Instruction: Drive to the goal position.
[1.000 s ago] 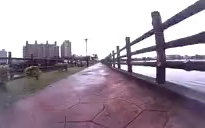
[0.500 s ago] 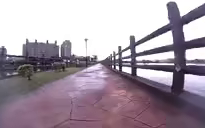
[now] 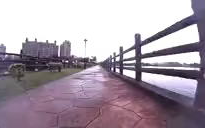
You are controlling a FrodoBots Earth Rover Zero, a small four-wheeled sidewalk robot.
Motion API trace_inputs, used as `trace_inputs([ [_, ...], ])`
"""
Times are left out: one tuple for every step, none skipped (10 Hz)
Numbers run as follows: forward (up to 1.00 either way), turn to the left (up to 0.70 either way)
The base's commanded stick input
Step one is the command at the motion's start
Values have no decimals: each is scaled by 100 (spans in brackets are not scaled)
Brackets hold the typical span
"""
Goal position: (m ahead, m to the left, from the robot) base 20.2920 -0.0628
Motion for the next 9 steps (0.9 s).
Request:
trace_inputs([
  [100, -1],
  [100, 31],
  [100, 37],
  [100, 1],
  [100, -1],
  [100, -1],
  [100, -1],
  [100, -1],
  [100, -1],
])
